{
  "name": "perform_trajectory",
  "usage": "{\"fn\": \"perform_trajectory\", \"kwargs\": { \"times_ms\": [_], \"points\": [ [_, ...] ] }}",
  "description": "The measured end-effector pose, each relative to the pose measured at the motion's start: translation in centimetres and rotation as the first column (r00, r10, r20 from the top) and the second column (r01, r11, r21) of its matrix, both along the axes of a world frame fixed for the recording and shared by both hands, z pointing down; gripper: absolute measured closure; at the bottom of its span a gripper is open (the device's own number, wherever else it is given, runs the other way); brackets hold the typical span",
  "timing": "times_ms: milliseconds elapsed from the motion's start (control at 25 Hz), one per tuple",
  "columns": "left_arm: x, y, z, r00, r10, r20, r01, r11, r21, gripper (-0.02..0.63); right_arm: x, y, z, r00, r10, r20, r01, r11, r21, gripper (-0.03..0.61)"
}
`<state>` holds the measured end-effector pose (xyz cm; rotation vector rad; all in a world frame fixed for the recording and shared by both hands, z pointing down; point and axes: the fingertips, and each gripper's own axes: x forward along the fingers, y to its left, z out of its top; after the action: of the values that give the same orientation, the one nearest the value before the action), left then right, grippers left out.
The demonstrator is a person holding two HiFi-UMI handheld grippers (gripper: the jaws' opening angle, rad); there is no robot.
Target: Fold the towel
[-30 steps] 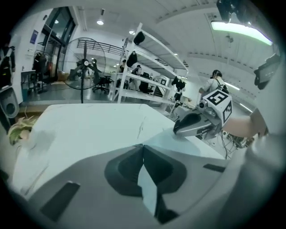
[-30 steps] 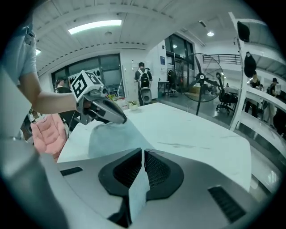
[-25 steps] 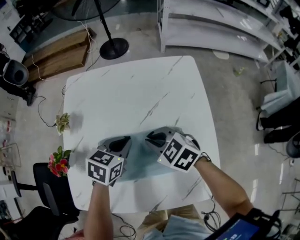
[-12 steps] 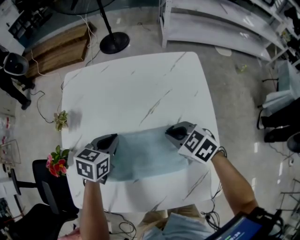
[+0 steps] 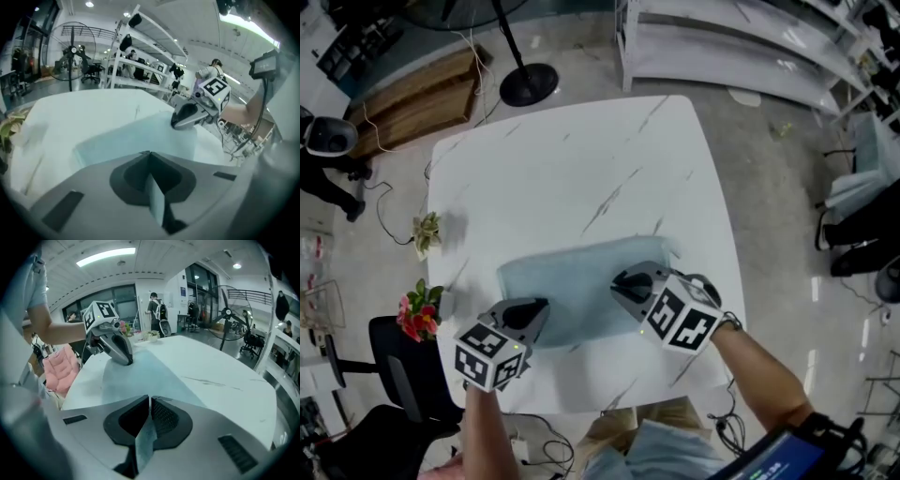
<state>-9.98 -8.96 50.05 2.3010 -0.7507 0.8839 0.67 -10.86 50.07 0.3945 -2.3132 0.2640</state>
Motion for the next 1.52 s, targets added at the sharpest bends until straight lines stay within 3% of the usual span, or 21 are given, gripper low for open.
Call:
{"fn": "perform_trajectory", "kwargs": {
  "times_ms": [80,360,720,840,960,1040,1160,1320,1440,1520],
  "points": [
    [0.0,1.6,1.8,0.999,0.038,0.03,-0.037,0.999,-0.026,0.606,0.1,0.8,1.4,0.999,-0.023,-0.032,0.023,1.0,0.001,0.546],
    [-2.6,2.1,2.2,0.998,0.034,0.061,-0.032,0.999,-0.033,0.606,3.6,2.1,2.3,0.998,0.038,-0.05,-0.04,0.998,-0.039,0.546],
    [-8.0,2.7,0.3,0.987,-0.094,0.132,0.091,0.995,0.032,0.606,8.8,3.4,2.2,0.991,0.102,-0.092,-0.108,0.992,-0.065,0.545],
    [-9.2,2.7,-1.6,0.979,-0.17,0.113,0.164,0.985,0.062,0.606,11.0,2.6,1.4,0.986,0.13,-0.108,-0.139,0.988,-0.072,0.537],
    [-9.3,2.6,-3.3,0.972,-0.223,0.068,0.218,0.973,0.077,0.606,13.5,0.5,-0.3,0.968,0.244,-0.049,-0.248,0.963,-0.108,0.508],
    [-9.0,2.3,-4.1,0.968,-0.249,0.033,0.244,0.965,0.097,0.606,15.0,-0.9,-1.3,0.939,0.343,-0.006,-0.339,0.928,-0.155,0.454],
    [-8.8,1.4,-5.3,0.958,-0.286,-0.022,0.285,0.946,0.156,0.606,15.2,-0.6,-1.4,0.873,0.485,0.059,-0.448,0.842,-0.3,0.351],
    [-8.1,0.8,-7.2,0.942,-0.311,-0.127,0.332,0.919,0.213,0.606,14.3,2.5,1.4,0.758,0.65,0.059,-0.548,0.683,-0.483,0.274],
    [-7.1,1.7,-7.2,0.949,-0.26,-0.178,0.295,0.93,0.218,0.606,13.7,4.2,2.7,0.634,0.771,0.058,-0.597,0.536,-0.596,0.239],
    [-6.5,2.4,-7.0,0.959,-0.212,-0.188,0.251,0.943,0.219,0.606,13.2,4.3,2.3,0.578,0.813,0.076,-0.585,0.477,-0.655,0.238]
  ]
}}
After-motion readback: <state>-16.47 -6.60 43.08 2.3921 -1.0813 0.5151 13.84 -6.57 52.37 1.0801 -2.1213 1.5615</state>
